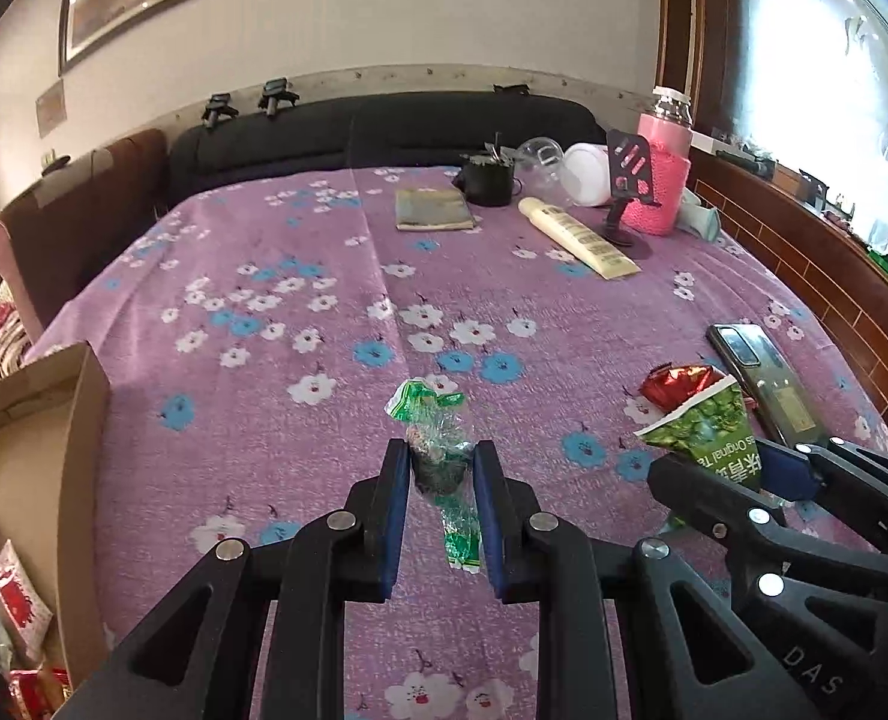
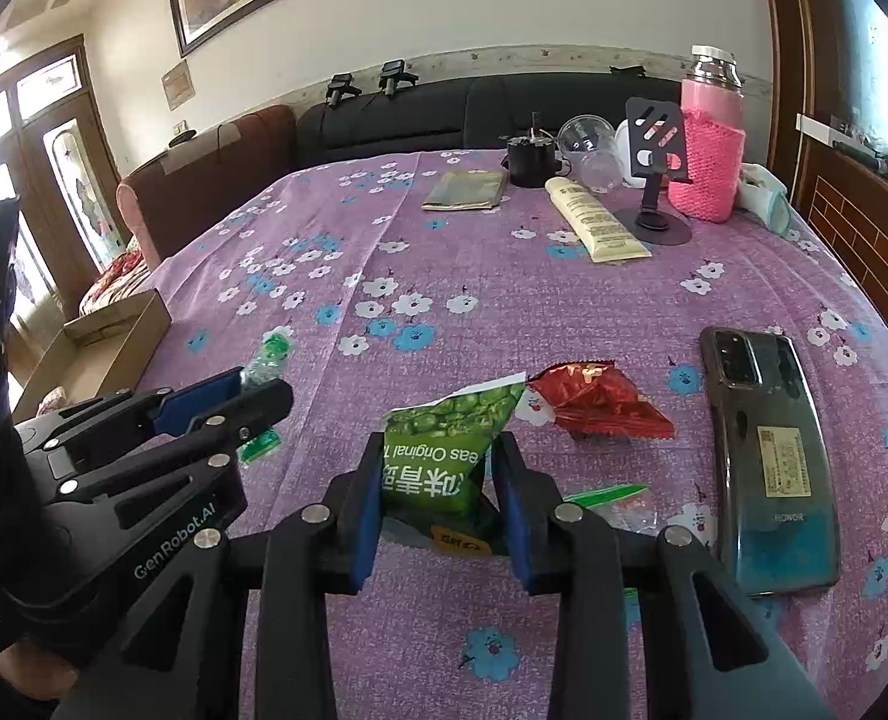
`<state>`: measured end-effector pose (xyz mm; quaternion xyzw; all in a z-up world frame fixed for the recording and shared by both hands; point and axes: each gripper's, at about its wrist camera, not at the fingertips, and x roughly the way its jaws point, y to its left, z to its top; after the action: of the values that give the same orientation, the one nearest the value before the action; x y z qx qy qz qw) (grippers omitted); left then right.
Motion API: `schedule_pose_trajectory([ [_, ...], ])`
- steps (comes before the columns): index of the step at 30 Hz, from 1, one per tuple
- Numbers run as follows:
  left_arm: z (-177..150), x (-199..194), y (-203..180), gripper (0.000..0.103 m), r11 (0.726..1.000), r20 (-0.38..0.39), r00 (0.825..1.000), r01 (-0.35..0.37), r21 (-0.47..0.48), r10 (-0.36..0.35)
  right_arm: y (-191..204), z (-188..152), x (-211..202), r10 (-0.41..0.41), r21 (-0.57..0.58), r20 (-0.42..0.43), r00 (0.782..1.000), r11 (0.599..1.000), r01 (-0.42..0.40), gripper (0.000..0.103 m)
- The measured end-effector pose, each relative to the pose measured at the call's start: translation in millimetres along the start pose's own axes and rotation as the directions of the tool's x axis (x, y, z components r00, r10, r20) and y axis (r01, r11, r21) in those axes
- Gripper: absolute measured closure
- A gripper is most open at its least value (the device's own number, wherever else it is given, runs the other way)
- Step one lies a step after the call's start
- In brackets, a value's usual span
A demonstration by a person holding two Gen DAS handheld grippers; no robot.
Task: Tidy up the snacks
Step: 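Hold the green candy and green pea bag in both grippers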
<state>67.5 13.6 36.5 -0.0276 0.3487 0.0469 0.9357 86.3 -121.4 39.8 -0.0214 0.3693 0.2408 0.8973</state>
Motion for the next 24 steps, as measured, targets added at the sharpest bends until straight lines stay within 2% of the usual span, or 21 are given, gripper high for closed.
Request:
schedule_pose_trajectory([
  [24, 5, -19, 10, 0.081, 0.996, 0.091, 0.992, -0.083, -0.030, 0.086, 18, -1, -11, 0.043, -0.071, 0.059, 0.997, 0.997, -0.039, 0.070],
])
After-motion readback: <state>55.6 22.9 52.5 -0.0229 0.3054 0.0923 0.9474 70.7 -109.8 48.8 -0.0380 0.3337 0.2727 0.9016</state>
